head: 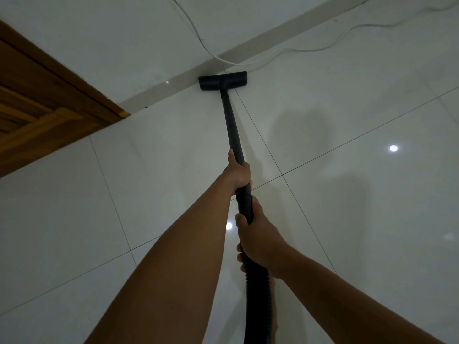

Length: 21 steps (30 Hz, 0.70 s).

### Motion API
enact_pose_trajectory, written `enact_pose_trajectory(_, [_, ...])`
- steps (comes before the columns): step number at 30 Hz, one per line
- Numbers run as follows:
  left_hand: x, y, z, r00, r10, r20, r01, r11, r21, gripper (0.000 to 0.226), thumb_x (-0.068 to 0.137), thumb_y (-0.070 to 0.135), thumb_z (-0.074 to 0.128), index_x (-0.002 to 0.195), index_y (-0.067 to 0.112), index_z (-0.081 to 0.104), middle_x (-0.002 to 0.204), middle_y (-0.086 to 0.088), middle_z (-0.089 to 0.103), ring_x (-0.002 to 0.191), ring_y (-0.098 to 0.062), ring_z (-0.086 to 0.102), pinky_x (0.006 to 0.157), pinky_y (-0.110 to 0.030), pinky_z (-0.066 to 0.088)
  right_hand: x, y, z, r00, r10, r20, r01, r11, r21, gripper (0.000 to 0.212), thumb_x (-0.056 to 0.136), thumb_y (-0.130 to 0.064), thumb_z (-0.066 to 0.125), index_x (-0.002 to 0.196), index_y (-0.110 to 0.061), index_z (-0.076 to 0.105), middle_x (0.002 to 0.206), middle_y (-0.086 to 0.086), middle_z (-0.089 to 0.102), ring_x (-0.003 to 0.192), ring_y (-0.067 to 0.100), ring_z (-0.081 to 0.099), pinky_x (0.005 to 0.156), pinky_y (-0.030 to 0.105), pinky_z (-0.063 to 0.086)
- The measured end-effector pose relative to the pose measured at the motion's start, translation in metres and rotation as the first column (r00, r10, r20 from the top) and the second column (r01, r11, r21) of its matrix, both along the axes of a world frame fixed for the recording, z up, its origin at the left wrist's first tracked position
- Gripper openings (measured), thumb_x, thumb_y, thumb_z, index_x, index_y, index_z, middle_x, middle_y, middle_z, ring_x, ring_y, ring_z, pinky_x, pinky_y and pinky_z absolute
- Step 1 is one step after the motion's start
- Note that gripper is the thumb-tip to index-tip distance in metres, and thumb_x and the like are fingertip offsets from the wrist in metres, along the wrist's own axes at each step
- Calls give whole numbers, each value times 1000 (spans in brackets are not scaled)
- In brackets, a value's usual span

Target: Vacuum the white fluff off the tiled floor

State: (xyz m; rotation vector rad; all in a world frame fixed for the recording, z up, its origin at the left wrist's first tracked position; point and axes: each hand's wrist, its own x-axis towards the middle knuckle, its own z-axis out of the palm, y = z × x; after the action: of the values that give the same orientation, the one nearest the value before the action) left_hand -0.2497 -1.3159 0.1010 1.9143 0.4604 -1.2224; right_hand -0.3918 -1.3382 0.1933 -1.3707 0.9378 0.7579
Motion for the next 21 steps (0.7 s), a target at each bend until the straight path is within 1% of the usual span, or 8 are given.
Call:
enact_pose_trajectory(2, [2,2,1,1000,9,-3,-9,1000,-3,72,106,22,36,158,44,-9,111,-20,61,88,-24,58,100,-51,54,1,1,3,1000,6,6,-6,1000,4,56,107,-34,41,155,-45,16,80,12,60,52,16,62,47,27,54])
enact_pose_trajectory(4, [2,4,4,999,32,-24,-32,999,-15,72,106,21,36,158,45,-7,101,-15,57,86,-23,56,100,-51,54,0,3,7,1000,8,17,-9,1000,12,54,107,-33,41,154,-44,17,80,12,59,53,17,62,48,27,54])
enact_pose_trajectory(8, [-10,12,17,997,41,-60,-42,999,-21,72,106,21,36,157,47,-8,103,-15,56,85,-22,55,99,-47,55,-11,8,21,1000,3,24,-4,999,35,53,106,-32,40,153,-45,19,78,11,59,50,16,61,46,26,53])
enact_pose_trajectory(11, [-25,18,31,996,43,-77,-45,999,-18,72,107,20,36,158,46,-8,112,-20,60,83,-21,56,96,-45,57,-24,12,35,1000,21,15,-21,999,47,54,107,-30,41,154,-41,18,76,10,59,49,15,60,47,26,53])
enact_pose_trajectory(12, [-31,19,36,996,45,-83,-46,999,-11,72,107,20,36,158,45,-8,111,-19,59,81,-21,56,92,-44,58,-29,12,40,1000,26,7,-26,999,47,55,107,-30,42,154,-41,17,77,10,59,49,15,60,46,26,53])
enact_pose_trajectory(15, [-50,22,54,991,76,-114,-78,997,-7,72,107,20,37,159,44,-9,99,-13,57,68,-16,55,68,-33,59,-44,13,59,999,31,-17,-30,998,62,56,107,-30,42,155,-42,16,80,12,59,50,16,60,46,26,53])
enact_pose_trajectory(16, [-56,22,59,990,75,-123,-76,997,-4,72,108,21,37,159,44,-9,98,-13,57,67,-15,55,64,-31,57,-48,12,66,999,28,-24,-27,997,73,55,108,-30,42,155,-42,17,80,12,59,51,16,60,46,26,53])
enact_pose_trajectory(21, [-79,25,82,986,67,-153,-67,998,7,72,108,21,36,159,43,-10,97,-12,59,67,-13,56,61,-27,56,-67,11,93,999,28,-44,-23,995,93,52,107,-28,41,153,-41,20,78,11,59,49,16,59,50,29,55])
